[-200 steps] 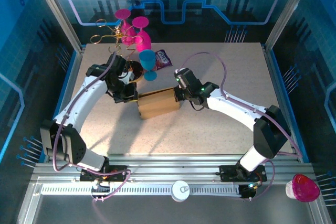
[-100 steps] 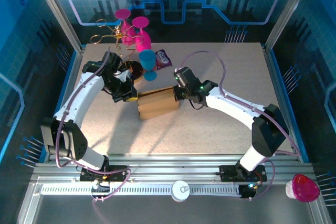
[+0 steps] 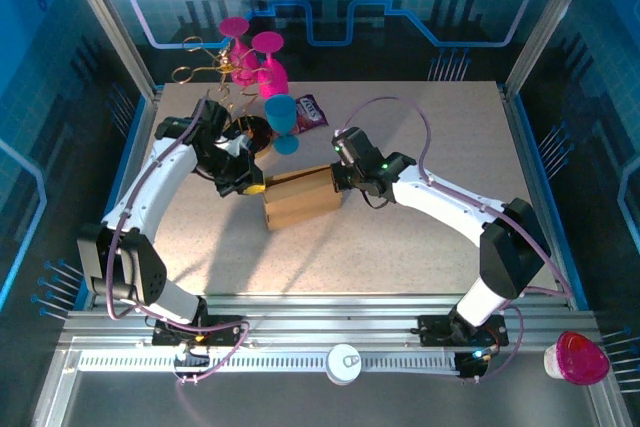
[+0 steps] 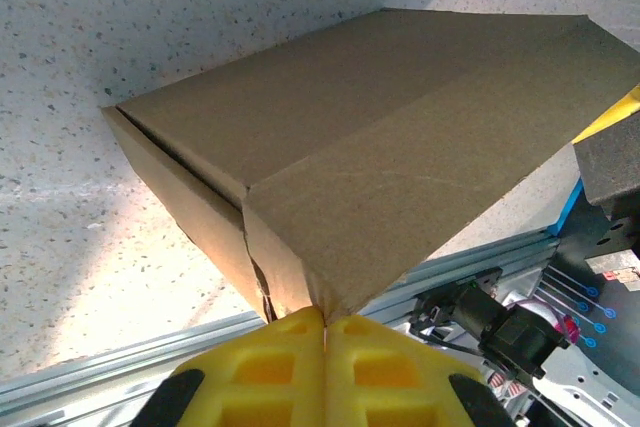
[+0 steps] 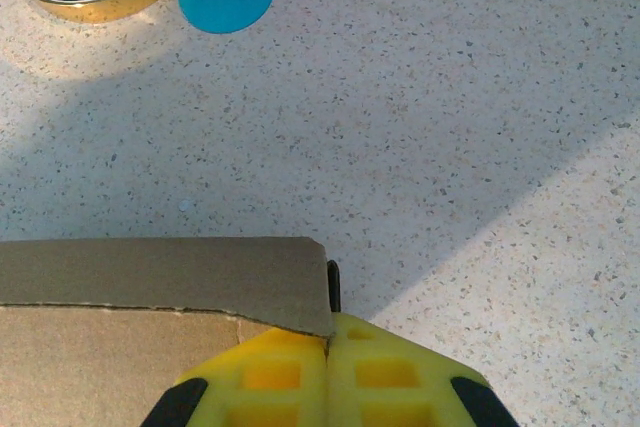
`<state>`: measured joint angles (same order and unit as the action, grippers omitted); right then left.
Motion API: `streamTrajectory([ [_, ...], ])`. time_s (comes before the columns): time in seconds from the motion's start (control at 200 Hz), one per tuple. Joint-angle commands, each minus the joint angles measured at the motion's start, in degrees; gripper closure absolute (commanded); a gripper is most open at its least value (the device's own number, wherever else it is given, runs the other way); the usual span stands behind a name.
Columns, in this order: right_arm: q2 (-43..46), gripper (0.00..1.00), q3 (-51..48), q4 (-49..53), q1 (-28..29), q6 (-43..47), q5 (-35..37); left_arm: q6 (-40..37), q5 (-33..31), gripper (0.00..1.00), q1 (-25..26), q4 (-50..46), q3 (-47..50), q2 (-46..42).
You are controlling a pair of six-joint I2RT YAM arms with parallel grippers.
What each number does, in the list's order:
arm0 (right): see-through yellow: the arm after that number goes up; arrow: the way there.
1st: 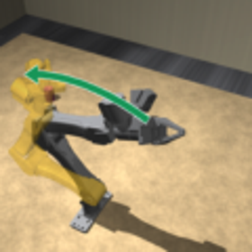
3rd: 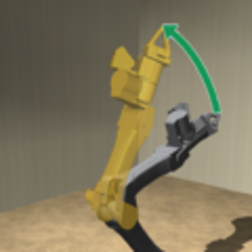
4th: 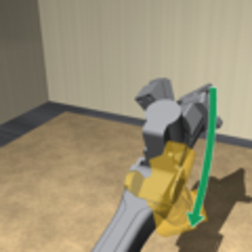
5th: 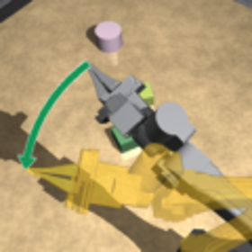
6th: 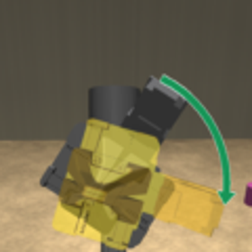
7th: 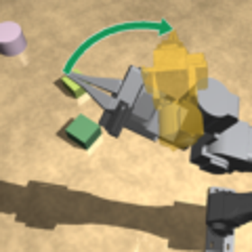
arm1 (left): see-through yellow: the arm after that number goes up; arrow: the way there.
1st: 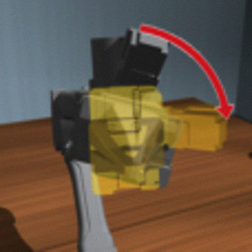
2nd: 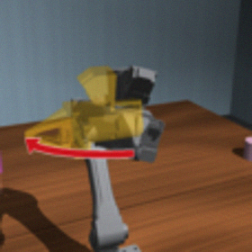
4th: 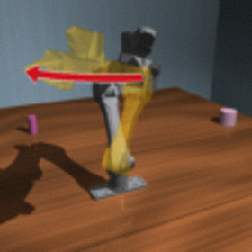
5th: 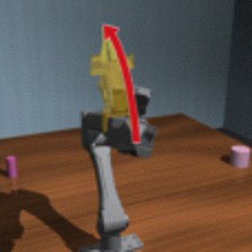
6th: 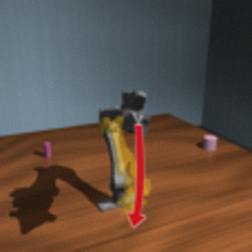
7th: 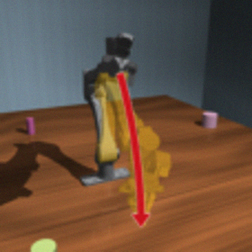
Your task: Fold the paper box
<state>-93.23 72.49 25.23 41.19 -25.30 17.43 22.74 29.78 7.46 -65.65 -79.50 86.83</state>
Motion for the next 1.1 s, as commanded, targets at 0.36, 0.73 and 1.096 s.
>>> streamTrajectory([
  [0.36, -2.8, 1.00, -0.7, 6.2, 0.6, -1.7, -4.2, 5.8, 5.2, 0.98, 1.8, 8.1, 8.5, -5.2],
  [0.73, -2.6, 1.00, -1.1, 6.1, 0.6, -2.4, -4.2, 14.2, 3.3, 0.99, 4.8, 16.2, 14.2, -9.4],
  [1.096, -2.3, 1.00, -1.1, 6.7, 0.0, -2.8, -4.7, 13.0, 5.9, 1.00, 4.0, 15.0, 12.9, -8.5],
])
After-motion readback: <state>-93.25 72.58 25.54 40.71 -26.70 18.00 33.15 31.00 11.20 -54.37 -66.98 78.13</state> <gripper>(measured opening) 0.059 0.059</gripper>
